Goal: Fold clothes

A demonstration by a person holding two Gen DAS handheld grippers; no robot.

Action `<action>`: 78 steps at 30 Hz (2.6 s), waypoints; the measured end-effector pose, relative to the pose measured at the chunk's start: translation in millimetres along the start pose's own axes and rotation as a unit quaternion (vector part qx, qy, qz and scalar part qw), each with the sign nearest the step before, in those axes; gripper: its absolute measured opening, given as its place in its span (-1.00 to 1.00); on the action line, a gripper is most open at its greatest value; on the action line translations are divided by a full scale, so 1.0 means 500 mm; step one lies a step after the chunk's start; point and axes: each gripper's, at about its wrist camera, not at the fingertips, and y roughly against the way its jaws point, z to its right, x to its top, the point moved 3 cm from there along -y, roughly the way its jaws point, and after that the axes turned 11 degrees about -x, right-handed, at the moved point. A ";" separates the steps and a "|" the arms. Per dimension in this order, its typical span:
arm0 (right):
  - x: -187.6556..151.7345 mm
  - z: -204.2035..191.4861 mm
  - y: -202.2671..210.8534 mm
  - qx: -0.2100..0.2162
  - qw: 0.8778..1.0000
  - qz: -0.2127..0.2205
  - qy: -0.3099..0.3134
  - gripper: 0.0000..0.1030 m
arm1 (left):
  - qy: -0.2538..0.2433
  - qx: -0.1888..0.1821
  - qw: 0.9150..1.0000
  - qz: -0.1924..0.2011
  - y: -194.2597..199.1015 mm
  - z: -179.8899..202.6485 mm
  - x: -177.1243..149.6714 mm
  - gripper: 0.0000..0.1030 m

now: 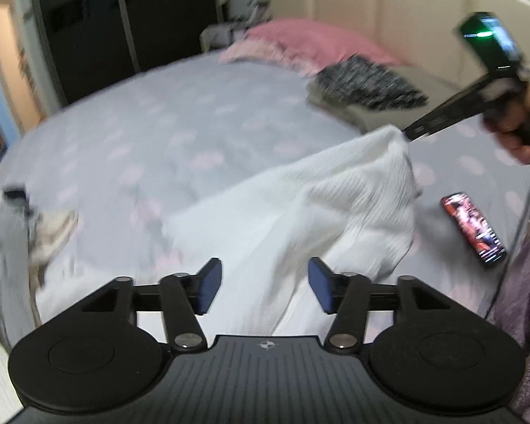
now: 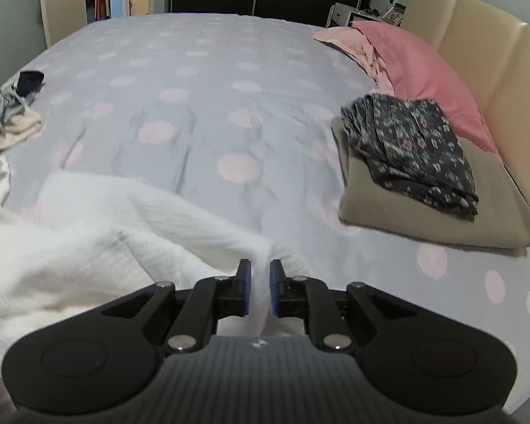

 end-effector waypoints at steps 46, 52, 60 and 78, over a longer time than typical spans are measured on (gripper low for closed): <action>-0.172 -0.322 -0.035 0.144 0.973 0.071 0.163 -1.00 | 0.062 0.097 0.992 -0.053 -0.041 -0.134 -0.063 -0.94; -0.132 -0.277 -0.019 0.113 0.982 0.101 0.115 -1.00 | 0.084 0.129 0.988 0.011 0.021 -0.161 -0.023 -0.95; -0.136 -0.286 0.011 0.160 0.979 0.084 0.093 -0.26 | 0.065 0.143 0.987 0.042 0.048 -0.141 -0.002 -0.95; -0.184 -0.385 0.072 0.206 0.951 0.110 0.201 0.07 | 0.000 0.125 0.992 -0.011 0.041 -0.109 -0.081 -0.32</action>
